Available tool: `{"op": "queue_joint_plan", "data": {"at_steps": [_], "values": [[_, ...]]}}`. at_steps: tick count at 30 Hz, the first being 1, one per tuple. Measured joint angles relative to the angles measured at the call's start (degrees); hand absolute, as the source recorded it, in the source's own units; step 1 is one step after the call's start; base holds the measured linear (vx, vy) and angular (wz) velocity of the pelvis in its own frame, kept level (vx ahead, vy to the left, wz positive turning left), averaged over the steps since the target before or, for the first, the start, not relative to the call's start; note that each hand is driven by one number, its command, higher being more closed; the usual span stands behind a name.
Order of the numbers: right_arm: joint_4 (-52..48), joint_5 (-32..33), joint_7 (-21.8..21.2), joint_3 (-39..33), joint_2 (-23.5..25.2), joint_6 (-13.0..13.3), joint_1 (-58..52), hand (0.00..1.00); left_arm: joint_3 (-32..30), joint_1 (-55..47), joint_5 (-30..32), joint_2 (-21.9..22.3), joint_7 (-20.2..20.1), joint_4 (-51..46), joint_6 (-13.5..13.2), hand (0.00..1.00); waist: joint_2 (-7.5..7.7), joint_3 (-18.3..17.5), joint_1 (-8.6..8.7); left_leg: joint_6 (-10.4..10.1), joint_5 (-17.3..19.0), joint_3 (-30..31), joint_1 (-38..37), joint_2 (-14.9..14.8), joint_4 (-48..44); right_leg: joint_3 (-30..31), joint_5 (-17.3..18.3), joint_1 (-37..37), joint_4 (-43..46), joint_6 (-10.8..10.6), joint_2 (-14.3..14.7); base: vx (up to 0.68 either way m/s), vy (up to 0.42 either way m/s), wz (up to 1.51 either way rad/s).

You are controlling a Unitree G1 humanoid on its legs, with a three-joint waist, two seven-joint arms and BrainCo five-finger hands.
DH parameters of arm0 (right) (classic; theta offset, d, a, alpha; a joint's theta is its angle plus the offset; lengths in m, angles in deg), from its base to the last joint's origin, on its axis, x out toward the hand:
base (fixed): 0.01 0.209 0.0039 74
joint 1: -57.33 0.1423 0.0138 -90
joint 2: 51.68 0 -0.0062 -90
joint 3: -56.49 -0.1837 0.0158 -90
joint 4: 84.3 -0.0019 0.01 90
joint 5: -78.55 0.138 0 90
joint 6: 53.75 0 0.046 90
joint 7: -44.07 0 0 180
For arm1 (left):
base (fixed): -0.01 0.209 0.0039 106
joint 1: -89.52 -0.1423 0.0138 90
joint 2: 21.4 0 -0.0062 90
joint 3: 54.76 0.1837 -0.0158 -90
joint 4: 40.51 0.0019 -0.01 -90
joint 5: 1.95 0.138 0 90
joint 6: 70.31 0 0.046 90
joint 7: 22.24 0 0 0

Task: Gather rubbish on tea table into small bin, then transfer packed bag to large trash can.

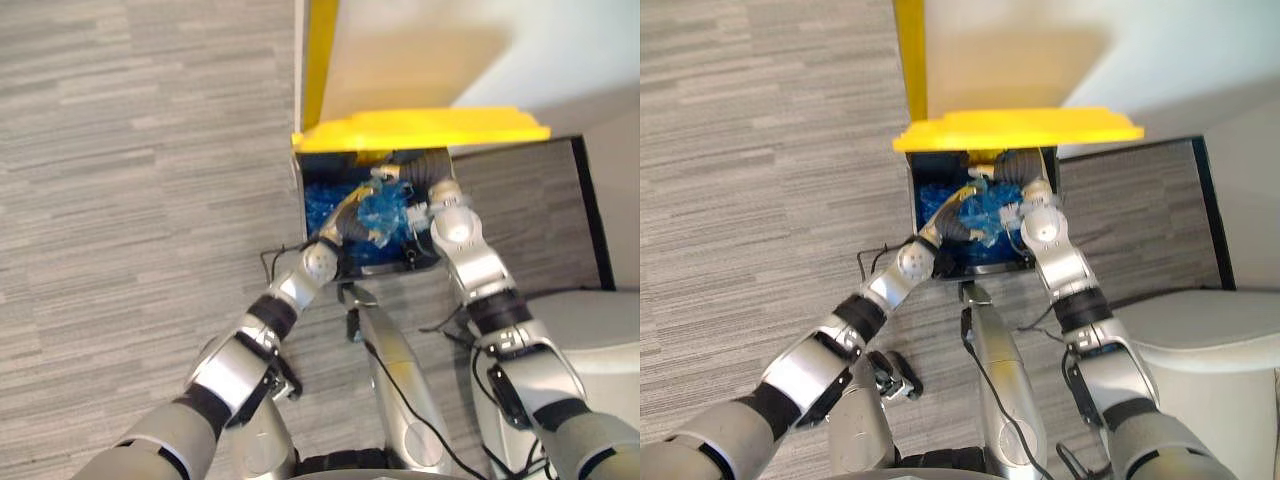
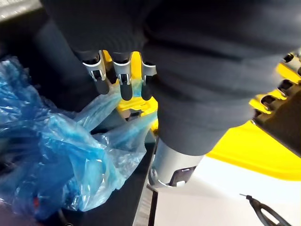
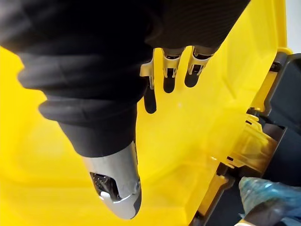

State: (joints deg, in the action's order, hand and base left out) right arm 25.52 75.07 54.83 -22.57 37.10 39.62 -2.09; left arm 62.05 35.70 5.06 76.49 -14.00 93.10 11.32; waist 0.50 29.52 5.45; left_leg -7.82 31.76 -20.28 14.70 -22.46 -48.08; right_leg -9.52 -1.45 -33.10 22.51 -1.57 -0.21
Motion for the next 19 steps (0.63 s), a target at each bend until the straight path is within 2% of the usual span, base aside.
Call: {"op": "queue_joint_plan", "data": {"at_steps": [3, 4, 5, 7, 8, 9, 10, 11, 12, 15, 17, 18, 19], "values": [[0.2, -1.6, -1.6, -2.1, 1.2, 0.2, -7.9, 0.0, -3.9, -8.3, -2.3, -3.8, -0.9, -3.8, -1.0, 0.0, 0.07, 0.0, -0.6, 0.0, -1.5, 1.6, -5.1, 1.8, 3.2, -1.3, 0.3, 5.8, -1.2, 0.2, -0.7, 0.02, 0.017, 0.32], [0.8, -1.7, -2.5, -2.9, 1.8, 0.4, -11.2, 0.0, -6.9, -12.6, -2.9, -4.9, -1.2, -4.7, -1.1, 0.0, 0.62, -0.5, -1.01, 0.4, -2.1, 1.6, -7.6, 3.1, 4.8, -1.1, 0.4, 8.2, -1.4, 0.3, -1.4, -0.05, 0.059, 0.2], [2.3, -1.9, -3.4, -3.8, 2.7, 0.7, -14.5, 0.0, -10.5, -17.4, -3.2, -5.9, -1.8, -5.5, -1.5, 0.0, 1.68, -2.4, -1.6, 1.0, -2.8, 1.1, -9.5, 5.0, 6.5, -0.4, 0.3, 9.1, -1.7, 0.3, -2.3, -0.07, 0.071, 0.04], [3.7, -2.8, -4.4, -4.5, 3.0, 0.7, -19.1, 0.0, -14.8, -23.8, -4.2, -7.1, -2.2, -6.4, -1.7, 0.0, 2.6, -4.9, -1.79, 1.9, -3.4, 0.8, -11.1, 6.7, 7.7, -0.3, -0.6, 10.4, -2.8, -0.2, -3.2, -0.08, 0.093, 0.01], [4.1, -3.7, -5.2, -5.0, 3.1, 0.8, -21.4, 0.0, -16.8, -26.9, -4.3, -7.3, -2.4, -7.2, -1.8, 0.0, 2.98, -5.5, -1.89, 2.3, -3.6, 0.5, -11.9, 7.3, 7.8, -0.2, -1.7, 11.6, -4.0, 0.0, -3.6, -0.17, 0.098, -0.27], [4.3, -4.6, -6.5, -5.6, 3.4, 0.8, -26.4, 0.0, -21.4, -33.7, -4.8, -7.7, -3.1, -9.1, -1.9, 0.0, 3.88, -7.7, -3.44, 4.2, -4.6, -2.1, -12.2, 6.9, 8.9, -1.0, -6.0, 12.5, -8.2, -2.5, -3.8, -0.22, 0.077, -0.44], [4.8, -5.8, -7.5, -5.8, 3.5, 0.8, -28.6, 0.0, -23.5, -36.9, -5.4, -7.7, -3.3, -9.5, -1.9, 0.0, 4.24, -8.1, -3.5, 5.4, -5.3, -3.3, -12.4, 7.0, 9.7, -3.5, -4.4, 11.8, -3.9, -0.2, -5.1, -0.28, 0.043, -0.38], [5.8, -6.4, -8.2, -6.2, 3.5, 0.8, -30.8, 0.0, -25.1, -39.7, -5.4, -7.9, -3.3, -9.4, -1.5, 0.0, 4.29, -8.5, -3.11, 5.9, -6.3, -3.2, -12.6, 7.4, 11.0, -5.2, -1.2, 11.4, 3.9, 2.1, -6.4, -0.27, 0.053, -0.08], [8.2, -7.0, -9.0, -6.9, 3.6, 0.7, -33.9, 0.0, -26.6, -42.7, -5.6, -7.7, -3.3, -9.3, -1.0, 0.0, 3.95, -9.5, -3.18, 6.2, -8.1, -3.5, -12.8, 7.8, 13.6, -6.4, 3.1, 11.9, 12.2, 1.6, -7.5, -0.22, 0.045, 0.05], [11.1, -8.4, -10.2, -9.2, 4.6, 0.8, -39.1, 0.0, -30.3, -49.0, -7.7, -6.5, -3.8, -9.4, -0.8, 0.0, 4.55, -12.7, -3.08, 6.6, -13.2, -4.2, -13.4, 9.8, 21.5, -6.5, 10.3, 17.7, 21.4, -0.6, -9.8, -0.04, -0.018, -0.06], [13.3, -8.5, -10.7, -10.4, 4.6, 1.2, -39.8, 0.0, -32.4, -51.5, -8.8, -4.8, -4.5, -9.5, -0.7, 0.0, 4.87, -14.2, -3.2, 6.4, -15.2, -5.4, -12.3, 10.4, 23.3, -6.8, 13.4, 20.9, 19.2, -3.0, -11.2, -0.06, -0.105, -0.3], [14.9, -8.5, -10.7, -10.6, 4.3, 1.3, -40.0, 0.0, -33.8, -52.4, -9.2, -3.2, -4.7, -9.4, -0.4, 0.0, 5.53, -15.1, -3.28, 5.4, -17.2, -5.6, -12.2, 11.9, 25.9, -8.2, 13.8, 21.5, 13.9, -3.4, -10.9, -0.09, -0.102, -0.36], [15.6, -8.5, -10.7, -10.9, 4.1, 1.3, -40.0, 0.0, -34.0, -52.8, -9.3, -2.2, -5.0, -9.4, -0.3, 0.0, 4.97, -15.8, -3.45, 5.2, -18.3, -5.9, -12.2, 12.4, 28.1, -8.3, 13.7, 22.1, 10.3, -3.4, -10.0, -0.05, -0.056, -0.22]]}}
